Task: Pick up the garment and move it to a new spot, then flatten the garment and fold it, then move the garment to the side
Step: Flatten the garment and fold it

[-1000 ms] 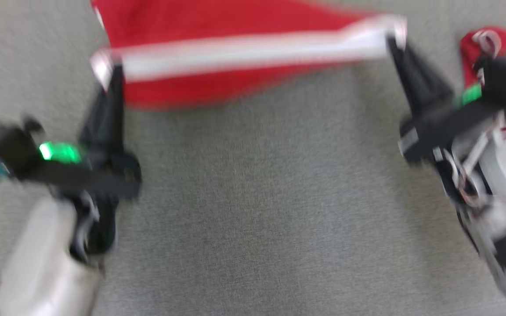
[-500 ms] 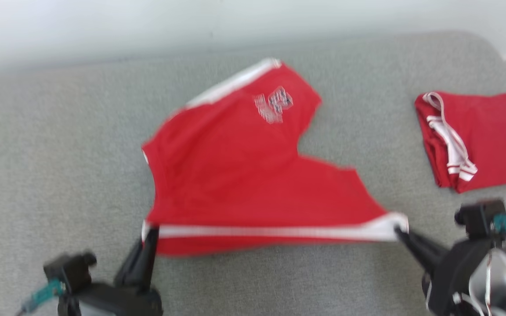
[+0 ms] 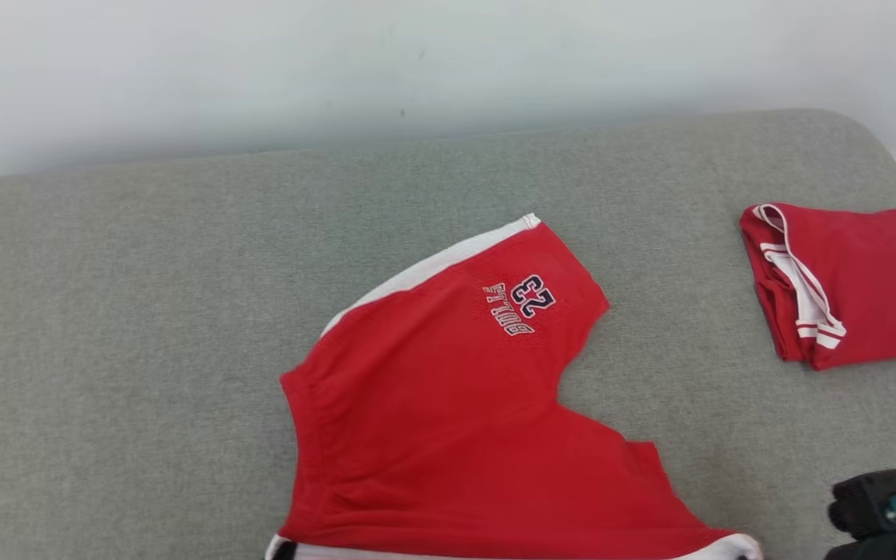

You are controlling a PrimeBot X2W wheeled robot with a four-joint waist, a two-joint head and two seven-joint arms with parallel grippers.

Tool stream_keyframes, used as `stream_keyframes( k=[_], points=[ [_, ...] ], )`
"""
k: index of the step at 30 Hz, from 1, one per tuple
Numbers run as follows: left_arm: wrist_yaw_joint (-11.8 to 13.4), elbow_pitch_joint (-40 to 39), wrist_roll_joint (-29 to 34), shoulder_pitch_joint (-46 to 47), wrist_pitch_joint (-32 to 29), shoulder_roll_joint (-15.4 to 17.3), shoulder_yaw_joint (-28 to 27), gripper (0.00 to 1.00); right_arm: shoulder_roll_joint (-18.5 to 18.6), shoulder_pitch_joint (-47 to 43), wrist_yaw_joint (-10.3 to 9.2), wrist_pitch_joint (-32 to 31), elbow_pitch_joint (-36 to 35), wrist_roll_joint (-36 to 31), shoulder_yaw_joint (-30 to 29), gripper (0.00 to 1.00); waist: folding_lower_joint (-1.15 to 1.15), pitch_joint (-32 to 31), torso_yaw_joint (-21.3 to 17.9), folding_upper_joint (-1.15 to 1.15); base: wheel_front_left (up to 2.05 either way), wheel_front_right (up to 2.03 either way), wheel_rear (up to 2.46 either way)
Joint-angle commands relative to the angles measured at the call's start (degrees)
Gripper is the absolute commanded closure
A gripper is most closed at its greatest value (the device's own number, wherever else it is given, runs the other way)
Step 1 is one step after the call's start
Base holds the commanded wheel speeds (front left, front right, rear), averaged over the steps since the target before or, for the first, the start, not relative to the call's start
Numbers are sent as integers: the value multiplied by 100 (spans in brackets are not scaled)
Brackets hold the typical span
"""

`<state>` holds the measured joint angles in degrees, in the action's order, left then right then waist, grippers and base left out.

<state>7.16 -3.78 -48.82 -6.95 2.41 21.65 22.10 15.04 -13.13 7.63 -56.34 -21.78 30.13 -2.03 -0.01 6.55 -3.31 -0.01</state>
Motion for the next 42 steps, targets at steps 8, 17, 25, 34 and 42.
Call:
stream_keyframes(
  k=[8, 17, 25, 34, 42],
  points=[
    [65, -574, 35, 216, -184, -50, 125, 100, 437, 583, -28, 184, -363, -401, -140, 100, 1, 74, 204, 1, 0, 0, 0],
    [-88, -39, 132, 1585, -240, -470, 204, 100, 1382, 2846, -25, 970, 1186, -164, 893, 100, 1, 565, 470, 1, 0, 0, 0],
    [-3, 797, 223, 2588, -10, -953, 159, 100, 1722, 4780, -25, 1539, 2577, -71, 2030, 100, 1, 1133, 787, 1, 0, 0, 0],
    [85, 1409, 360, 3227, 431, -1354, 115, 100, 1744, 6180, -25, 2197, 3858, -4, 2902, 100, 1, 1566, 1131, 1, 0, 0, 0],
    [26, 1754, 415, 3573, 622, -1518, 171, 78, 1579, 6889, -25, 2649, 4680, -6, 3375, 100, 1, 1725, 1279, 1, 0, 0, 0]
  ],
)
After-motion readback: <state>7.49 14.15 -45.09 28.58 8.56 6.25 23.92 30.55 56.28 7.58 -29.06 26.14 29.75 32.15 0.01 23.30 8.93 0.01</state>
